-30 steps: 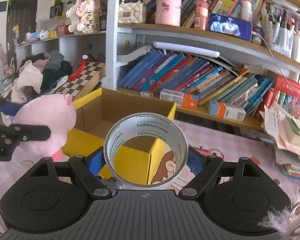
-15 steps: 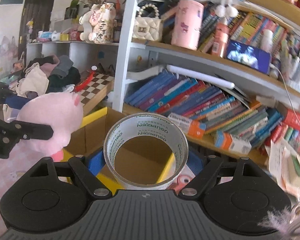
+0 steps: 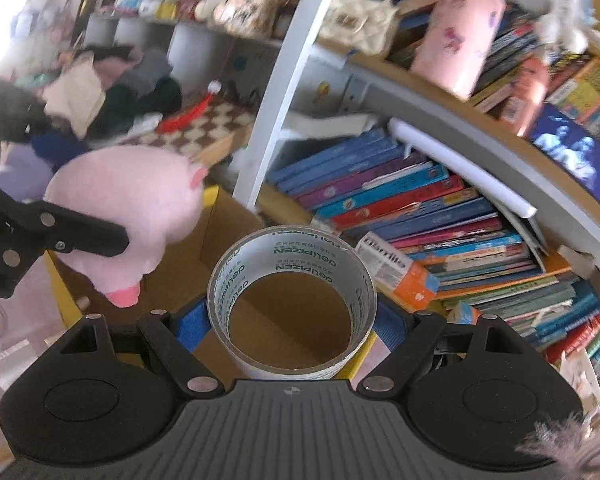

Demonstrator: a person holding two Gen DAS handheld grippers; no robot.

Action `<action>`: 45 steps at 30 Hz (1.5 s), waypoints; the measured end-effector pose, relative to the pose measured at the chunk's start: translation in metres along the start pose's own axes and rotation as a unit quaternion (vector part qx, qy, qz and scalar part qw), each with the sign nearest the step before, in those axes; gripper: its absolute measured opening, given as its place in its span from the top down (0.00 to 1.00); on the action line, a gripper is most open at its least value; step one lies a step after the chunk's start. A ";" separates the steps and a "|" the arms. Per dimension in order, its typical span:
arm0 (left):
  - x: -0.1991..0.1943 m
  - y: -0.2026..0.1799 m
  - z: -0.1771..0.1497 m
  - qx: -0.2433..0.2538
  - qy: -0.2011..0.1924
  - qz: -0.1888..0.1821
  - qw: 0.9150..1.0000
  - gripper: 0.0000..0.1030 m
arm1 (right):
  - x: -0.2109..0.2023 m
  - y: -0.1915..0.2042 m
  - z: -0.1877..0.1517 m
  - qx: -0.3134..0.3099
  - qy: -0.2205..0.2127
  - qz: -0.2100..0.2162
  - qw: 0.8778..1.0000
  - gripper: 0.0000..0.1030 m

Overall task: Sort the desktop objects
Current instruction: 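Carry the pig and tape roll into the yellow box and release both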

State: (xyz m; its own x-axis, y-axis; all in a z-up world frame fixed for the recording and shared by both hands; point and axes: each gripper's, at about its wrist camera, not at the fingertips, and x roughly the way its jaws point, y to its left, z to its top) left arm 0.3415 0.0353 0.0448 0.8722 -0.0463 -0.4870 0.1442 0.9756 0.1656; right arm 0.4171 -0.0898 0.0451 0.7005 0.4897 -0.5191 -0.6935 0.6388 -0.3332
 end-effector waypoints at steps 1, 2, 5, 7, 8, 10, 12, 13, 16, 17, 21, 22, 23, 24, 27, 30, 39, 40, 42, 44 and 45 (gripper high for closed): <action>0.005 0.001 0.000 0.003 0.004 -0.001 1.000 0.48 | 0.006 0.000 -0.001 -0.006 0.005 0.004 1.000 0.20; 0.010 0.001 -0.001 0.007 0.009 -0.002 1.000 0.48 | 0.010 0.001 -0.002 -0.010 0.010 0.007 1.000 0.20; 0.024 0.004 -0.001 0.014 0.024 -0.005 1.000 0.47 | 0.025 0.002 -0.006 -0.021 0.026 0.022 0.999 0.20; 0.032 0.006 0.000 0.015 0.035 -0.011 0.999 0.47 | 0.032 0.002 -0.007 -0.030 0.037 0.031 0.998 0.20; 0.035 0.007 0.000 0.016 0.040 -0.013 0.999 0.46 | 0.037 0.002 -0.009 -0.035 0.043 0.038 0.998 0.20; 0.042 0.006 -0.002 0.022 0.051 -0.018 0.998 0.46 | 0.043 0.003 -0.011 -0.044 0.053 0.051 0.996 0.20; 0.048 0.006 -0.004 0.024 0.063 -0.024 0.997 0.46 | 0.049 0.002 -0.011 -0.043 0.060 0.065 0.995 0.20; 0.052 0.006 -0.006 0.024 0.069 -0.027 0.997 0.46 | 0.051 0.000 -0.010 -0.039 0.065 0.072 0.995 0.20; 0.062 0.009 -0.010 0.015 0.090 -0.036 0.995 0.46 | 0.060 -0.002 -0.011 -0.042 0.078 0.079 0.993 0.20; 0.065 0.010 -0.011 0.012 0.096 -0.038 0.995 0.46 | 0.063 -0.002 -0.012 -0.040 0.083 0.083 0.992 0.20; 0.077 0.014 -0.016 0.000 0.121 -0.045 0.992 0.46 | 0.078 -0.005 -0.015 -0.031 0.113 0.101 0.988 0.20; 0.080 0.015 -0.017 -0.002 0.127 -0.044 0.991 0.46 | 0.082 -0.005 -0.015 -0.030 0.122 0.105 0.987 0.20; 0.082 0.016 -0.018 -0.004 0.132 -0.043 0.990 0.46 | 0.085 -0.006 -0.015 -0.029 0.131 0.110 0.985 0.20; 0.084 0.016 -0.019 -0.007 0.137 -0.044 0.990 0.46 | 0.088 -0.007 -0.014 -0.029 0.139 0.114 0.983 0.20; 0.089 0.019 -0.021 -0.019 0.149 -0.048 0.987 0.46 | 0.095 -0.005 -0.014 -0.042 0.167 0.125 0.977 0.20; 0.094 0.023 -0.022 -0.034 0.162 -0.053 0.985 0.45 | 0.100 -0.004 -0.012 -0.046 0.186 0.139 0.971 0.20; 0.098 0.023 -0.021 -0.035 0.176 -0.053 0.982 0.43 | 0.103 0.000 -0.011 -0.064 0.209 0.149 0.964 0.19; 0.098 0.023 -0.021 -0.034 0.177 -0.051 0.982 0.41 | 0.103 0.000 -0.010 -0.065 0.209 0.149 0.964 0.19; 0.098 0.023 -0.021 -0.031 0.179 -0.048 0.982 0.39 | 0.101 0.001 -0.011 -0.069 0.207 0.149 0.964 0.19; 0.096 0.023 -0.020 -0.030 0.177 -0.046 0.983 0.39 | 0.101 0.001 -0.011 -0.070 0.206 0.148 0.965 0.19; 0.095 0.023 -0.020 -0.030 0.174 -0.045 0.983 0.39 | 0.100 0.001 -0.011 -0.068 0.205 0.146 0.965 0.19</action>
